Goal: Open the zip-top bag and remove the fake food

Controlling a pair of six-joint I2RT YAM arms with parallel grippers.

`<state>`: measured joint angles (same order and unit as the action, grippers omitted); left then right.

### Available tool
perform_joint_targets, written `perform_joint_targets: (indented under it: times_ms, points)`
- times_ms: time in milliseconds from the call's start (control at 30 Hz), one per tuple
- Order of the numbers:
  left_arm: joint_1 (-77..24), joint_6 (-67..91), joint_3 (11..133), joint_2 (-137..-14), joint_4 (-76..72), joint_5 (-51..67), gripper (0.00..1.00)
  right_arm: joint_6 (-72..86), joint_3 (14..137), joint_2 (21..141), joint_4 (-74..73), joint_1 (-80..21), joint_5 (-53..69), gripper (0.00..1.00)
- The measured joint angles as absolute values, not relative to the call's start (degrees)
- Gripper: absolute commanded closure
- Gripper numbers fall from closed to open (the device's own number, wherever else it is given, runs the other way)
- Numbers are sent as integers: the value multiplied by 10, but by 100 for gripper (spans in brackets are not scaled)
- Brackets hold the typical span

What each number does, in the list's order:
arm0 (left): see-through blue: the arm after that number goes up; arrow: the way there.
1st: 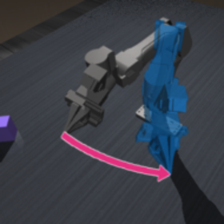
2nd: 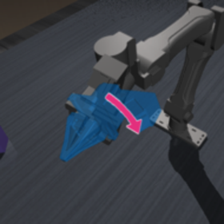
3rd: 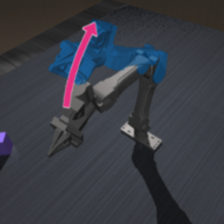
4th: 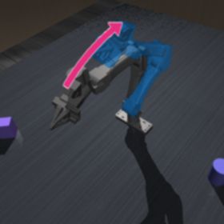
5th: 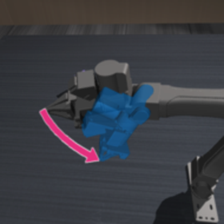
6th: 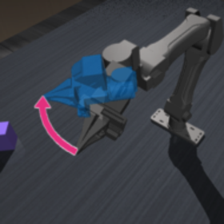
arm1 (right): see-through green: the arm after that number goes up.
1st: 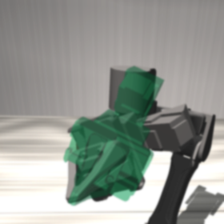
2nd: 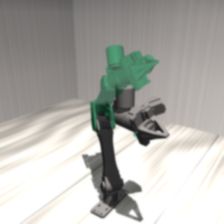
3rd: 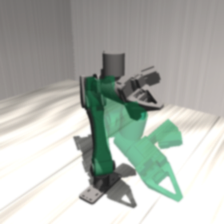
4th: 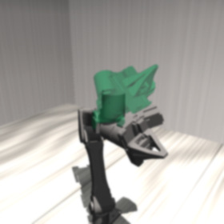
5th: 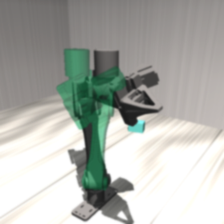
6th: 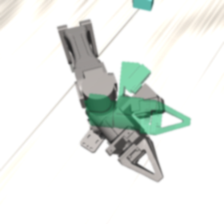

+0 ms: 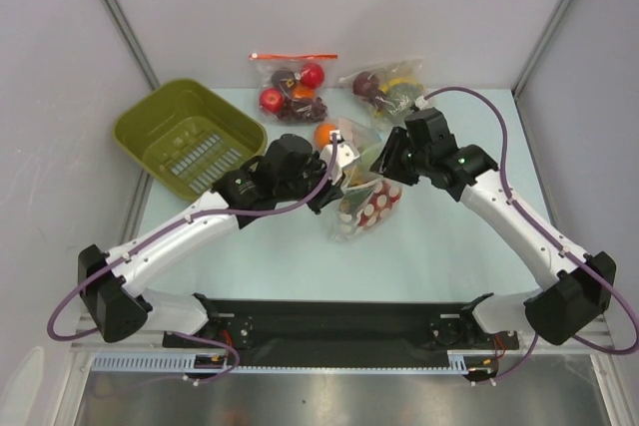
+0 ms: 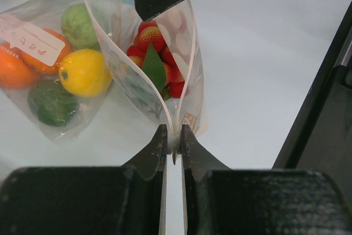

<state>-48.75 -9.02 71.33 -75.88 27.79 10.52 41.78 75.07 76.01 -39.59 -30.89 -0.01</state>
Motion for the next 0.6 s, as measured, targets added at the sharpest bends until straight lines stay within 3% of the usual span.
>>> perform_joint_targets:
  times_ms: [100, 133, 200, 233, 333, 500, 533, 600]
  points:
    - [-488, -88, 706, -750, 274, 109, 100, 420, 751, 769, -396, -314, -1, 93]
    - [-488, -85, 704, -748, 272, 111, 95, 420, 751, 772, -396, -314, -1, 98]
    - [-488, -79, 701, -745, 270, 113, 72, 424, 750, 775, -396, -316, 0, 100]
    - [-488, -79, 701, -745, 269, 112, 46, 424, 750, 775, -396, -318, 0, 100]
    - [-488, -66, 702, -745, 263, 107, 29, 424, 750, 775, -397, -322, -4, 100]
    - [-475, -40, 750, -761, 260, 105, 22, 423, 749, 774, -404, -333, -12, 100]
    - [-471, -30, 768, -769, 256, 103, 3, 423, 748, 773, -406, -336, -14, 100]
    - [-462, -15, 803, -789, 246, 95, 3, 423, 747, 770, -407, -344, -20, 100]
